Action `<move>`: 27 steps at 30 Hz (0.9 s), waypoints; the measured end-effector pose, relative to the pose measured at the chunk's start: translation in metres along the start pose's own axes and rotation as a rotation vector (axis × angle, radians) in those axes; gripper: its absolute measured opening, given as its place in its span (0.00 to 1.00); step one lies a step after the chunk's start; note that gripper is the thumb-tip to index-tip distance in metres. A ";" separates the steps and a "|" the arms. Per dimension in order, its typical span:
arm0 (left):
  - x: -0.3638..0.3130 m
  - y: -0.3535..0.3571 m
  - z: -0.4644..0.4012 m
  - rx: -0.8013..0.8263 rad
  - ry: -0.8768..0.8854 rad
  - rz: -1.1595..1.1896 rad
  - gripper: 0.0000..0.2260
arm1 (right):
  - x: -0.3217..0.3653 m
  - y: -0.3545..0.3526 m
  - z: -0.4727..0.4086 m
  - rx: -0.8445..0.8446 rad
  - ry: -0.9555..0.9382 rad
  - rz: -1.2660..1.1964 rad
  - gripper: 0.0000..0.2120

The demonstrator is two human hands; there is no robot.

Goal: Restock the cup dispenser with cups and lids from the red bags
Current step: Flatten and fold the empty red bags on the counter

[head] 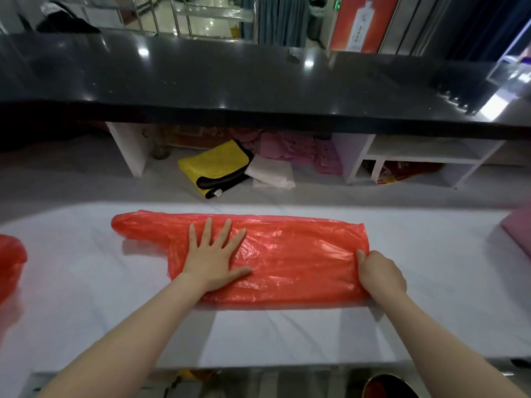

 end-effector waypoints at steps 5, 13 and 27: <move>0.011 0.006 -0.020 0.065 0.015 0.037 0.44 | 0.011 -0.021 0.007 -0.147 -0.018 -0.100 0.21; 0.006 0.008 -0.036 0.076 0.046 0.101 0.43 | 0.107 0.005 0.031 -0.148 -0.543 0.127 0.32; 0.013 0.010 -0.047 -0.008 0.096 0.144 0.39 | 0.097 0.045 -0.009 0.009 -0.398 -0.008 0.34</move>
Point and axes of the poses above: each hand's wrist, its own z-axis away from the middle knuckle, its own y-axis out of the palm, x = y × z, the point moved 7 cm from there along -z, towards the middle knuckle, and after that the axes turned 1 degree about -z, right-handed, at the moved point
